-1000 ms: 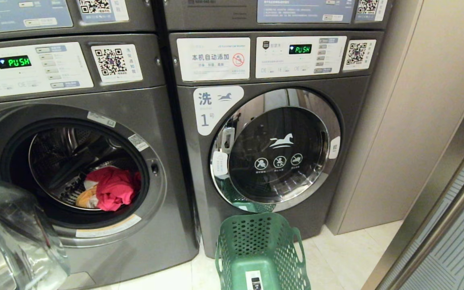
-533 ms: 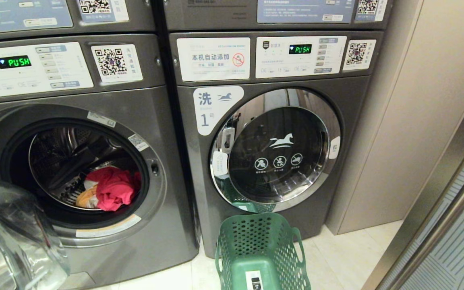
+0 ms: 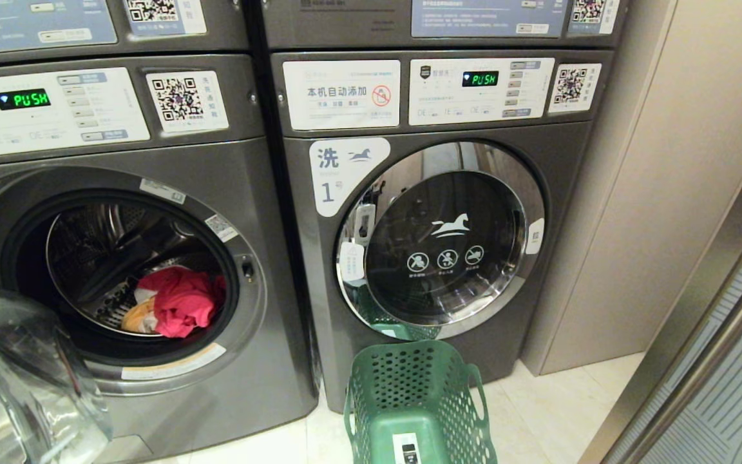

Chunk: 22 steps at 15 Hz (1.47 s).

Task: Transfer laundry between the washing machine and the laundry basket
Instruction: Pick a cloth and place it into the basket

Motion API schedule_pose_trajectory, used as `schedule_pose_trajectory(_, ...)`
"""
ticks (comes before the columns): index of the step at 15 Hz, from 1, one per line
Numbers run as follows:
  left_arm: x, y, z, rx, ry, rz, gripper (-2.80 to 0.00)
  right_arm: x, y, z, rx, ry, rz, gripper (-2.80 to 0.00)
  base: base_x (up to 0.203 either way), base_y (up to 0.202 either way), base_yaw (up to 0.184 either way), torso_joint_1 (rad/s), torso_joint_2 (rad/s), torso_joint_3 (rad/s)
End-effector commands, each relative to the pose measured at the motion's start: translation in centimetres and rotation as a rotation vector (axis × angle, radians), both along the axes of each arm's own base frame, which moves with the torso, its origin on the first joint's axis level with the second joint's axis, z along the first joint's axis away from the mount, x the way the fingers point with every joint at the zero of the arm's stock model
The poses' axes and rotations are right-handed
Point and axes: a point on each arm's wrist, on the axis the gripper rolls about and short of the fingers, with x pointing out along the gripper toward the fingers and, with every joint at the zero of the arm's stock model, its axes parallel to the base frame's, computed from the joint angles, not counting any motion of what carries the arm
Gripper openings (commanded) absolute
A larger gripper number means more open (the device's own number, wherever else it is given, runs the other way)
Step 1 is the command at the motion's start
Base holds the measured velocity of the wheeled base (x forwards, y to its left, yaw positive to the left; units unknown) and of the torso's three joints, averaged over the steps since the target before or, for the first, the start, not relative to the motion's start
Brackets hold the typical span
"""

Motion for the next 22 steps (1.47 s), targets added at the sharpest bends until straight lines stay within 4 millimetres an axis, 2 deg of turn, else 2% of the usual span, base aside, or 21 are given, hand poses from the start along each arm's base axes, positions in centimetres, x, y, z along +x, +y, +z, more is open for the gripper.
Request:
schedule_pose_trajectory(1, 0.3, 0.0, 2.4, 0.012, 0.064, 0.001, 0.0, 0.0, 0.0, 0.0, 0.0, 0.0, 0.0, -2.8, 0.0, 0.0, 0.0, 0.0, 0.0, 0.0)
schedule_pose_trajectory(3, 2.6, 0.0, 4.7, 0.074, 0.188, 0.025, 0.0, 0.0, 0.0, 0.0, 0.0, 0.0, 0.0, -2.8, 0.0, 0.0, 0.0, 0.0, 0.0, 0.0)
schedule_pose_trajectory(7, 9.2, 0.1, 8.7, 0.159, 0.395, 0.049, 0.0, 0.0, 0.0, 0.0, 0.0, 0.0, 0.0, -2.8, 0.0, 0.0, 0.0, 0.0, 0.0, 0.0)
schedule_pose_trajectory(9, 11.6, 0.1, 9.5, 0.161, 0.422, 0.031, 0.0, 0.0, 0.0, 0.0, 0.0, 0.0, 0.0, -2.8, 0.0, 0.0, 0.0, 0.0, 0.0, 0.0)
schedule_pose_trajectory(11, 12.7, 0.1, 9.6, 0.131, 0.44, 0.025, 0.0, 0.0, 0.0, 0.0, 0.0, 0.0, 0.0, -2.8, 0.0, 0.0, 0.0, 0.0, 0.0, 0.0)
schedule_pose_trajectory(12, 13.2, 0.1, 9.4, 0.113, 0.457, 0.031, -2.8, 0.0, 0.0, 0.0, 0.0, 0.0, 0.0, -2.8, 0.0, 0.0, 0.0, 0.0, 0.0, 0.0)
schedule_pose_trajectory(17, 16.5, 0.4, 8.0, 0.003, 0.598, 0.143, -2.8, 0.0, 0.0, 0.0, 0.0, 0.0, 0.0, -2.8, 0.0, 0.0, 0.0, 0.0, 0.0, 0.0)
schedule_pose_trajectory(20, 18.5, 1.1, 6.5, 0.027, 0.701, 0.459, -2.8, 0.0, 0.0, 0.0, 0.0, 0.0, 0.0, -2.8, 0.0, 0.0, 0.0, 0.0, 0.0, 0.0)
schedule_pose_trajectory(22, 19.4, 1.9, 5.7, 0.034, 0.758, 0.583, -2.8, 0.0, 0.0, 0.0, 0.0, 0.0, 0.0, -2.8, 0.0, 0.0, 0.0, 0.0, 0.0, 0.0)
